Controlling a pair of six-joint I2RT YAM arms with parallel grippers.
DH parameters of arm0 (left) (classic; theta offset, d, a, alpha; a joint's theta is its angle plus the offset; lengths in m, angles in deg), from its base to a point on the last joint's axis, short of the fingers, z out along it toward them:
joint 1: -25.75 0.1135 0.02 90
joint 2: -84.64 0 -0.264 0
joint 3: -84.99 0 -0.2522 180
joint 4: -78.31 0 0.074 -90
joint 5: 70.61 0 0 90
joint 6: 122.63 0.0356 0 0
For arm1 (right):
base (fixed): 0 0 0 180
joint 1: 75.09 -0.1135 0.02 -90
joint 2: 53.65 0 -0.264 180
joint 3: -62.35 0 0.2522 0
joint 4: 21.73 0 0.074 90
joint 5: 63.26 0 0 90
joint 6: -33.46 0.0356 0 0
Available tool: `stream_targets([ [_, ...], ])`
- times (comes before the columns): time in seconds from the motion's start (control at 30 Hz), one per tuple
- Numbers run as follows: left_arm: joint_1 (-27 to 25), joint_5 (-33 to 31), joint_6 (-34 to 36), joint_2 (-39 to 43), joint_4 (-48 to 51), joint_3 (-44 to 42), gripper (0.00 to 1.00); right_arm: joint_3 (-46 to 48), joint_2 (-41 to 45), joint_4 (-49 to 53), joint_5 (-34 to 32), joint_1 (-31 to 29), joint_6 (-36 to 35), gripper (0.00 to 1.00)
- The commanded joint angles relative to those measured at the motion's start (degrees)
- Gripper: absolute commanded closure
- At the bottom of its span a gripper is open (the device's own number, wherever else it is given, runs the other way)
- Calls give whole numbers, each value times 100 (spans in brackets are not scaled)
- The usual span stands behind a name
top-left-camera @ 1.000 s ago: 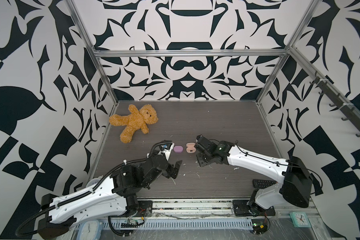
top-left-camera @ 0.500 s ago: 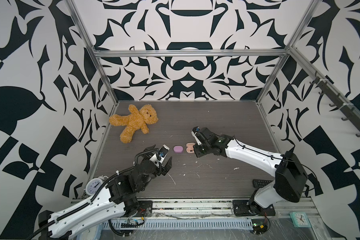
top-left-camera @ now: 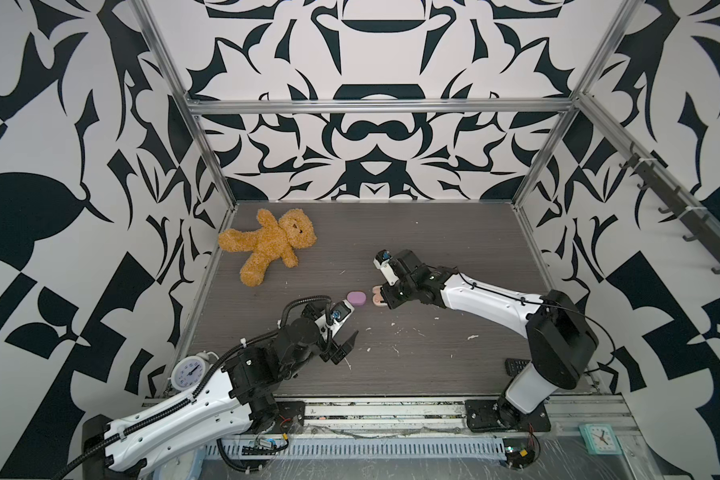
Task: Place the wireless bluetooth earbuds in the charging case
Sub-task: 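Carry the earbud over the open pink case while the left gripper rises away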
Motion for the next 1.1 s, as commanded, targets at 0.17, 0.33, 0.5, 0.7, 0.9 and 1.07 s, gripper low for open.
stream_targets([
  [0.17,191,-15,-378,-69,-15,4,1,-38,-277,-279,-10,114,-351,100],
  [0.33,191,-103,-365,-80,-21,-17,1,-61,-437,-300,-101,114,-393,100],
  [0.5,200,-120,-352,-102,-39,-23,1,-135,-585,-284,-228,114,-453,100],
  [0.7,204,-138,-309,-42,-47,-43,1,-181,-712,-289,-334,114,-496,100],
  [0.9,200,-138,-292,-13,-67,-65,1,-214,-745,-337,-373,114,-520,100],
  [1.07,200,-138,-275,5,-74,-68,1,-226,-728,-355,-353,115,-545,100],
])
